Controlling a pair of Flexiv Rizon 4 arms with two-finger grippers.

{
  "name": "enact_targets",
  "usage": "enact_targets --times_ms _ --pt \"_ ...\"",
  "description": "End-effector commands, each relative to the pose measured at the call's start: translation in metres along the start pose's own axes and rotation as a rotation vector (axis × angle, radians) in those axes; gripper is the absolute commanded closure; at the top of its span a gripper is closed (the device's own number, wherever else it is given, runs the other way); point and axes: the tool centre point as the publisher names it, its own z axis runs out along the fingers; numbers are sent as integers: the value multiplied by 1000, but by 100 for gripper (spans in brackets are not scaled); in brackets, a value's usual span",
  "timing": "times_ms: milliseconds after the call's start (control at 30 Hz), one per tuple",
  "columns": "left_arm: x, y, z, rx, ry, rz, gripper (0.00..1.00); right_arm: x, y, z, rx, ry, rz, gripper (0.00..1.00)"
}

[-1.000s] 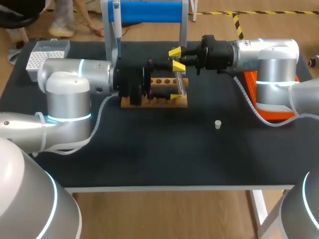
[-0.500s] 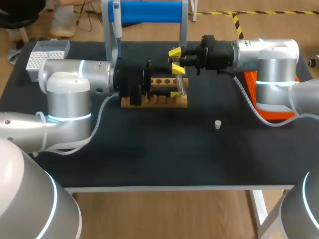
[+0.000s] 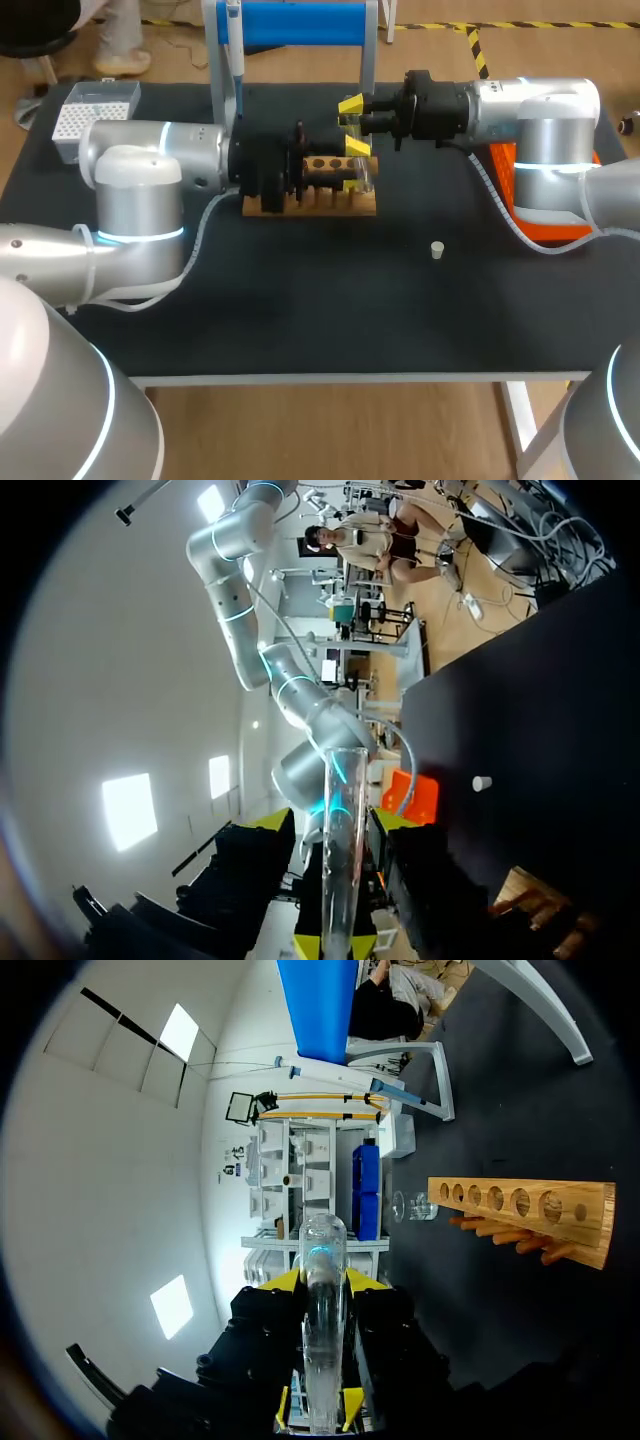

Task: Invert the test tube, pick up the pipette, mount the tip to pipette, aspirate from beaker and dispense into the tube, eject the tip, return the pipette, and cap with the stopper.

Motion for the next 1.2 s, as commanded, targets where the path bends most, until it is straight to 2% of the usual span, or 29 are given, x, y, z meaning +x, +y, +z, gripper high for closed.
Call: enact_targets --times_ms 33,67,300,333,367,833,967,1133,1200 --pt "2 1 0 6 -2 -1 79 1 0 -1 0 -2 0 100" --pt "2 1 0 7 -1 -3 100 1 0 -1 0 -2 0 100" --pt "4 0 -1 25 -9 -16 100 1 0 -1 0 -2 0 100" --pt "4 0 -2 21 -16 -25 100 1 0 -1 0 -2 0 83" --pt "4 0 -2 21 -16 -25 100 1 0 -1 0 -2 0 0" --pt "4 0 -2 21 -16 -25 100 1 0 -1 0 -2 0 0" --pt "4 0 -2 21 -16 -25 100 4 -5 -13 -14 -17 -177 0" --pt "4 0 -2 21 -16 -25 100 7 -5 -28 -49 -69 -371 0" --pt "4 0 -2 21 -16 -25 100 7 -5 -35 -74 -101 -483 0"
